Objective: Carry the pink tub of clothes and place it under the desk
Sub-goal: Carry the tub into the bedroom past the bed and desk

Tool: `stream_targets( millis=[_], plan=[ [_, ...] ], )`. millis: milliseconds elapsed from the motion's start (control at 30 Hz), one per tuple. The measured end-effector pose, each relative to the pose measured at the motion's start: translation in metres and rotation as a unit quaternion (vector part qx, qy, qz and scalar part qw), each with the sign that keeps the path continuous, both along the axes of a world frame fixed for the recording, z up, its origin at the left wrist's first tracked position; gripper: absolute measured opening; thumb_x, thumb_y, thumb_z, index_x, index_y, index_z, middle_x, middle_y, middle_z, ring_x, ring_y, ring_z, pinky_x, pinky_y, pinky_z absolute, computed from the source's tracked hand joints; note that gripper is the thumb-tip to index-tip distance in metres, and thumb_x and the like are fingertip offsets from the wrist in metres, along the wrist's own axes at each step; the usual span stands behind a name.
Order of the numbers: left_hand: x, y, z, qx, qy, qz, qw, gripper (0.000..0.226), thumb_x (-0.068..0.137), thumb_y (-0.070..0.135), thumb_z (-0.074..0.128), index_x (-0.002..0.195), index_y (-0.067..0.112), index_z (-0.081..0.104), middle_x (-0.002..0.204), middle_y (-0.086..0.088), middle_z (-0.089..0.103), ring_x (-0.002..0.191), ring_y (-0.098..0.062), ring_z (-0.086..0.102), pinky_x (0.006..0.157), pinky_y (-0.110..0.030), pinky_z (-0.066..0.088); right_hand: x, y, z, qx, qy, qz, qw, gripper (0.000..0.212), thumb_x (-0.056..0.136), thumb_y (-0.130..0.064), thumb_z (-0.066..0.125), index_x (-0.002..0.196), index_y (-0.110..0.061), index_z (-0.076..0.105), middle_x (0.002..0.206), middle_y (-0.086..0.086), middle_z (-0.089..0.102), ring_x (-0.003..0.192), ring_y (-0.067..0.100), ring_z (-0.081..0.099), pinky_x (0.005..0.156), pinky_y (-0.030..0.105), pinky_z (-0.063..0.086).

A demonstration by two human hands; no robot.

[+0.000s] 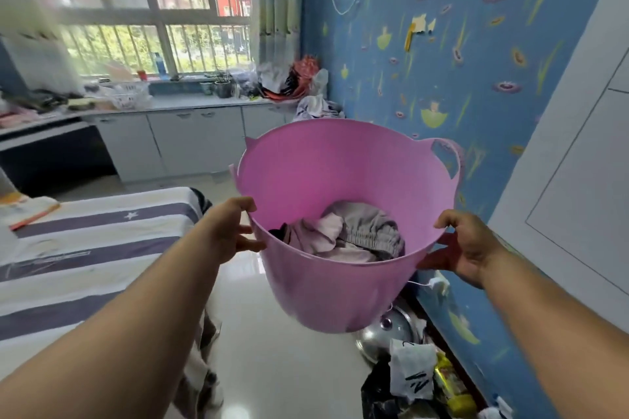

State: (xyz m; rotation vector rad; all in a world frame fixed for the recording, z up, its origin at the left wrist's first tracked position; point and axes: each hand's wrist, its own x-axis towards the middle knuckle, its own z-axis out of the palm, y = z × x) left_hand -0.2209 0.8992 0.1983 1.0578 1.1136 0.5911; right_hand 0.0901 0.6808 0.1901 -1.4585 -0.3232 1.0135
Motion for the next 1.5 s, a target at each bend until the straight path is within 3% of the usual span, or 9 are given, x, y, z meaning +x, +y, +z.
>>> stream_targets(
  millis=[100,167,233,433,700,1100,1233,1400,1500],
  plan=[
    [-0.021,0.019,0.001,0.0,0.001,0.03,1.0,0.028,0.095,0.008,0.052,0.123,0.004,0.055,0.104,-0.019,0.052,0.076,-0.042,0.06,0.041,-0.038,0.059,-0.013,0.031,0.0,-0.008,-0.002,0.021,1.0,0.044,0.079,-0.009,0.049,0.121,0.002,0.052,0.093,0.018,0.045,0.064,0.038,0.053,0.062,0.062,0.059],
    [-0.033,0.033,0.003,-0.001,0.008,0.037,0.999,0.016,0.094,0.008,0.051,0.11,0.006,0.054,0.098,-0.018,0.052,0.07,-0.04,0.06,0.039,-0.037,0.058,-0.021,0.053,0.002,-0.014,-0.007,0.031,0.999,0.035,0.077,-0.009,0.05,0.111,-0.001,0.054,0.083,0.016,0.048,0.06,0.038,0.055,0.064,0.064,0.058],
    [-0.048,0.052,0.004,-0.005,0.006,0.041,0.999,0.024,0.094,0.009,0.051,0.117,0.004,0.053,0.096,-0.02,0.053,0.065,-0.038,0.059,0.039,-0.036,0.058,-0.03,0.081,0.004,-0.016,-0.012,0.04,0.999,0.032,0.077,-0.009,0.05,0.107,0.0,0.056,0.083,0.017,0.051,0.059,0.037,0.056,0.06,0.058,0.059],
    [-0.077,0.104,0.011,0.022,-0.009,0.071,0.997,0.048,0.097,0.009,0.05,0.143,-0.004,0.05,0.123,-0.024,0.046,0.092,-0.042,0.057,0.044,-0.041,0.062,-0.05,0.157,0.012,-0.003,-0.026,0.074,0.997,0.035,0.079,-0.009,0.049,0.11,0.0,0.059,0.093,0.02,0.053,0.071,0.041,0.057,0.061,0.058,0.06],
    [-0.107,0.169,0.02,0.024,-0.003,0.095,0.995,0.052,0.097,0.013,0.05,0.147,0.002,0.05,0.121,-0.032,0.053,0.071,-0.042,0.061,0.051,-0.043,0.061,-0.071,0.241,0.023,0.009,-0.032,0.095,0.995,0.032,0.079,-0.008,0.049,0.109,-0.002,0.058,0.085,0.016,0.052,0.068,0.038,0.057,0.052,0.055,0.06],
    [-0.088,0.267,0.007,0.043,0.003,0.161,0.986,0.05,0.092,0.011,0.049,0.14,-0.001,0.056,0.112,-0.031,0.058,0.074,-0.043,0.062,0.075,-0.057,0.058,-0.031,0.387,0.011,-0.003,-0.014,0.161,0.987,0.041,0.079,-0.008,0.049,0.119,-0.002,0.054,0.098,0.019,0.046,0.068,0.039,0.056,0.056,0.06,0.059],
    [-0.065,0.308,0.006,0.039,0.002,0.183,0.982,0.048,0.092,0.011,0.049,0.137,-0.003,0.056,0.11,-0.032,0.059,0.07,-0.042,0.063,0.06,-0.048,0.06,-0.002,0.446,0.012,-0.008,-0.009,0.189,0.982,0.032,0.079,-0.009,0.05,0.111,-0.004,0.053,0.096,0.018,0.043,0.063,0.037,0.054,0.055,0.06,0.058],
    [-0.032,0.362,0.011,0.027,-0.001,0.208,0.978,0.044,0.093,0.012,0.05,0.135,-0.001,0.056,0.111,-0.033,0.058,0.068,-0.044,0.063,0.09,-0.062,0.057,0.032,0.517,0.021,-0.015,-0.014,0.214,0.977,0.041,0.078,-0.009,0.049,0.118,-0.001,0.053,0.104,0.021,0.043,0.083,0.043,0.053,0.064,0.062,0.059],
    [-0.018,0.389,0.014,0.027,-0.011,0.218,0.976,0.042,0.095,0.013,0.05,0.134,0.0,0.055,0.112,-0.032,0.057,0.065,-0.042,0.063,0.072,-0.053,0.064,0.047,0.555,0.027,-0.006,-0.021,0.226,0.974,0.048,0.078,-0.009,0.048,0.124,0.002,0.054,0.11,0.022,0.043,0.086,0.044,0.054,0.076,0.068,0.056]
  ],
)
